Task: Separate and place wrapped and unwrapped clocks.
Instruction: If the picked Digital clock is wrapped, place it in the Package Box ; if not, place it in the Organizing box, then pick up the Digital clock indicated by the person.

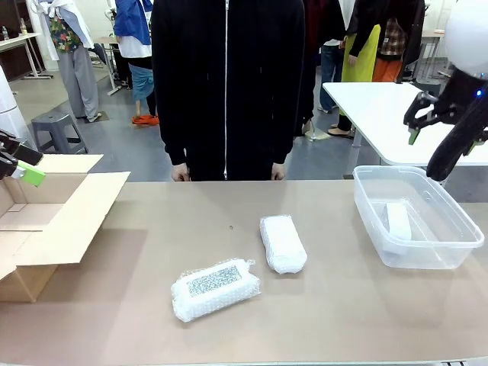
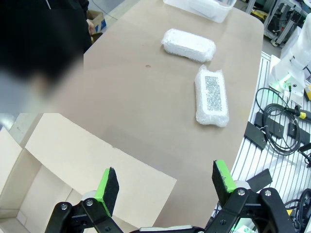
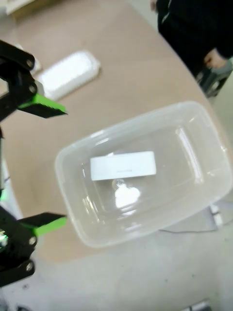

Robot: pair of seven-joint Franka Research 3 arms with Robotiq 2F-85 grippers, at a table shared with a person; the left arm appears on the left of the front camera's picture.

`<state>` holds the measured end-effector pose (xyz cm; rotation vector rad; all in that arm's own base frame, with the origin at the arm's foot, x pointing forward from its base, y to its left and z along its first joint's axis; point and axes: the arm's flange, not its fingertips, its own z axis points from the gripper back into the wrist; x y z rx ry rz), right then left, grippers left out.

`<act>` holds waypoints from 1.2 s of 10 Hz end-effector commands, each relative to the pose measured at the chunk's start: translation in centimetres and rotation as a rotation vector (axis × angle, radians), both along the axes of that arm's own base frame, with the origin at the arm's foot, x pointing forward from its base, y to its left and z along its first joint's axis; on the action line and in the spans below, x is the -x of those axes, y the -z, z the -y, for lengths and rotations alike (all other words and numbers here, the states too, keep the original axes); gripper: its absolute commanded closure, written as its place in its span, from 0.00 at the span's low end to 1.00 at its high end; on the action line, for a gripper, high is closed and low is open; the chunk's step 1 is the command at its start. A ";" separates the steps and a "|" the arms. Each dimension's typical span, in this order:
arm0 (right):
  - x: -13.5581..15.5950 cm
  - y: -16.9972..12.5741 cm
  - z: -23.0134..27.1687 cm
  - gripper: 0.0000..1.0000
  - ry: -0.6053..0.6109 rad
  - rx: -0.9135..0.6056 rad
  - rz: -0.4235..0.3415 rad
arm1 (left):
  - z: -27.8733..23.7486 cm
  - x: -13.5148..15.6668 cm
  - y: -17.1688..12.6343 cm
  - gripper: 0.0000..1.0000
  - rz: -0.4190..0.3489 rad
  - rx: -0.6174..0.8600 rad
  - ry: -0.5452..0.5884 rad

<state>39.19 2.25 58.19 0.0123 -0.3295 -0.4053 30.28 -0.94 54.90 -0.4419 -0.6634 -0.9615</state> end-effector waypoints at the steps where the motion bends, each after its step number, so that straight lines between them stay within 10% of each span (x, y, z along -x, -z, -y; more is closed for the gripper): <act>1: 1.0 -1.2 -0.4 0.00 -0.025 0.031 0.068 | -0.1 -0.2 0.1 0.00 0.006 0.012 0.018; 12: 2.1 -3.0 -1.4 0.00 -0.044 0.032 0.080 | -0.1 -0.2 0.1 0.00 0.006 0.012 0.018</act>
